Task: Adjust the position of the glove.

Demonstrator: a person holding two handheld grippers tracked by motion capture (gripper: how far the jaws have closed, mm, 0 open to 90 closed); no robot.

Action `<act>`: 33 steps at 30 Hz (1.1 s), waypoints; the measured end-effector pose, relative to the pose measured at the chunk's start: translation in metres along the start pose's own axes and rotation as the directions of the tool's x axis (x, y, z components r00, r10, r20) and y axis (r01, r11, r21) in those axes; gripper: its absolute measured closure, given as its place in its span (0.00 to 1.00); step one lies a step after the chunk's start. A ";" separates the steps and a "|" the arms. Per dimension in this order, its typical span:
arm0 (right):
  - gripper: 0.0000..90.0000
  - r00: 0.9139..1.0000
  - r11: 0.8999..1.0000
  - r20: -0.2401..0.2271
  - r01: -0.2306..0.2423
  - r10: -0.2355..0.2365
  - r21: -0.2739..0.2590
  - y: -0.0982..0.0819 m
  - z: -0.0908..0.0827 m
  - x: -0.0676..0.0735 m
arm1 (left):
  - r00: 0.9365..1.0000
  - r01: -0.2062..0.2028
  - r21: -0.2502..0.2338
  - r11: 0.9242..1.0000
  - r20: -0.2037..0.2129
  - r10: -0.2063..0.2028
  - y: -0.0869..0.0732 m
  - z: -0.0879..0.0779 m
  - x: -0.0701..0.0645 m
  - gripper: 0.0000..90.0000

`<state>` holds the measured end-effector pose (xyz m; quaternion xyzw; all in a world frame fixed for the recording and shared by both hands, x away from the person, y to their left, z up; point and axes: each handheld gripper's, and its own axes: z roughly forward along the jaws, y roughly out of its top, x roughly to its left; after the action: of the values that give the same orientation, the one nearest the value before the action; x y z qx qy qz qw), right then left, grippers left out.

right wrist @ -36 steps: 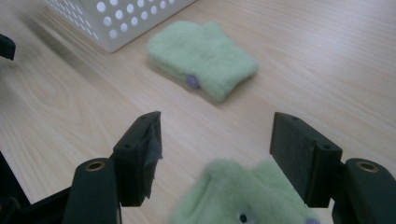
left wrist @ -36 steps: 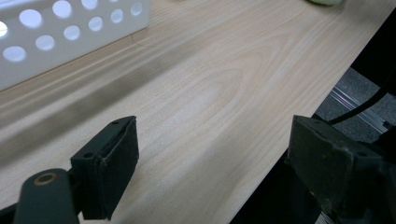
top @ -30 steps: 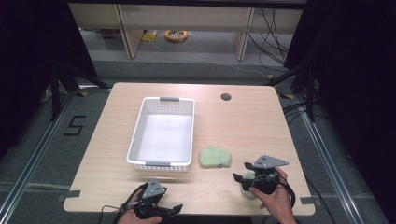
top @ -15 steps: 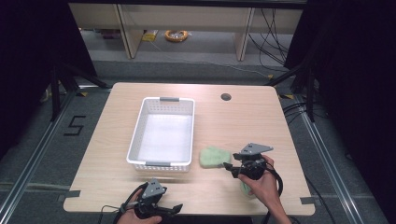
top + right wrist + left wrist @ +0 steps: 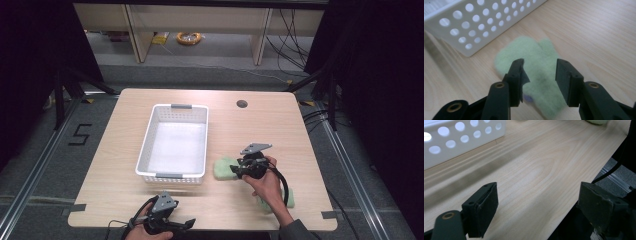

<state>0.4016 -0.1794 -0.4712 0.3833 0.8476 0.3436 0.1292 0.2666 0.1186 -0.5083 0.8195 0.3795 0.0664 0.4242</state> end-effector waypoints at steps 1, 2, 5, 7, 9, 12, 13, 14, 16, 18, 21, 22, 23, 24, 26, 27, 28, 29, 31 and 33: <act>0.68 1.000 1.000 -0.008 -0.001 0.001 0.023 0.003 0.005 0.001 | 1.000 -0.003 -0.004 1.000 -0.003 0.003 0.000 0.000 -0.001 0.18; 0.68 1.000 1.000 -0.002 -0.003 0.003 0.014 0.003 0.009 0.001 | 1.000 0.007 -0.014 1.000 0.001 -0.007 0.000 0.001 -0.001 0.18; 0.70 1.000 0.999 -0.002 -0.001 0.001 0.048 0.005 0.016 0.001 | 1.000 0.004 -0.009 1.000 0.002 -0.004 0.000 0.001 -0.001 0.18; 0.71 1.000 0.998 -0.001 0.002 -0.002 0.056 0.004 0.022 0.001 | 1.000 -0.001 0.008 1.000 0.009 0.001 0.000 0.000 0.000 0.18; 0.71 1.000 0.998 -0.013 -0.016 0.017 0.069 0.004 0.022 0.001 | 1.000 0.000 0.011 1.000 0.010 0.000 0.000 -0.001 0.000 0.18; 0.74 1.000 0.997 -0.010 -0.015 0.015 0.070 0.001 0.030 -0.003 | 1.000 -0.025 0.022 0.999 -0.002 0.025 0.000 0.000 0.001 0.18; 0.75 1.000 0.996 -0.014 -0.013 0.014 0.083 0.001 0.030 -0.004 | 1.000 -0.006 0.025 1.000 0.002 0.006 0.000 0.000 0.000 0.18; 0.76 1.000 0.996 -0.017 -0.011 0.012 0.090 0.001 0.030 -0.004 | 1.000 -0.006 0.014 1.000 -0.008 0.007 0.000 0.001 -0.001 0.18; 0.76 1.000 0.997 -0.006 -0.017 0.017 0.075 -0.001 0.032 -0.003 | 1.000 -0.001 0.023 1.000 0.015 0.001 0.000 -0.001 0.000 0.18; 0.77 1.000 0.995 -0.013 -0.023 0.024 0.094 -0.001 0.031 -0.002 | 1.000 0.006 -0.005 1.000 -0.006 -0.006 -0.001 0.001 -0.002 0.18; 0.79 1.000 0.996 -0.004 -0.014 0.014 0.085 -0.002 0.032 -0.001 | 1.000 0.009 0.001 1.000 0.006 -0.009 0.000 0.001 -0.002 0.18; 0.81 1.000 0.996 -0.007 -0.005 0.006 0.091 -0.002 0.032 -0.001 | 1.000 0.009 0.001 1.000 0.006 -0.009 0.000 0.001 -0.002 0.18; 0.84 1.000 0.996 -0.005 0.003 -0.002 0.089 -0.002 0.032 -0.002 | 1.000 -0.008 0.002 1.000 0.006 0.008 0.000 0.001 -0.001 0.18; 0.86 1.000 0.996 -0.006 0.008 -0.008 0.087 -0.002 0.032 -0.002 | 1.000 -0.006 -0.001 1.000 0.005 0.006 0.000 0.001 -0.001 0.18; 0.90 1.000 0.996 -0.012 0.017 -0.016 0.085 -0.003 0.032 -0.002 | 1.000 0.009 0.008 1.000 0.013 -0.009 0.000 0.001 -0.002 0.18; 0.91 1.000 0.996 -0.014 0.027 -0.026 0.084 -0.003 0.032 -0.002 | 1.000 -0.011 0.011 1.000 -0.001 0.011 0.000 0.000 0.000 0.18; 0.92 0.999 0.996 -0.018 0.039 -0.037 0.080 -0.003 0.032 -0.003 | 1.000 -0.011 0.011 1.000 -0.001 0.011 0.000 0.000 0.000 0.18; 0.92 0.999 0.996 -0.018 0.039 -0.037 0.080 -0.003 0.032 -0.003 | 1.000 -0.014 0.007 1.000 -0.005 0.014 0.000 0.000 0.000 0.18; 0.95 0.998 0.998 -0.024 0.051 -0.050 0.039 -0.003 0.031 -0.003 | 1.000 -0.012 0.007 1.000 0.012 0.012 0.001 0.000 -0.001 0.18; 0.96 0.997 0.998 -0.044 0.056 -0.055 0.021 -0.002 0.026 -0.003 | 1.000 -0.021 0.012 1.000 0.013 0.021 0.001 0.000 -0.001 0.18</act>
<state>0.4149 -0.1700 -0.4921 0.3533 0.8642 0.3388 0.1161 0.2662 0.1179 -0.5074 0.8265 0.3685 0.0634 0.4209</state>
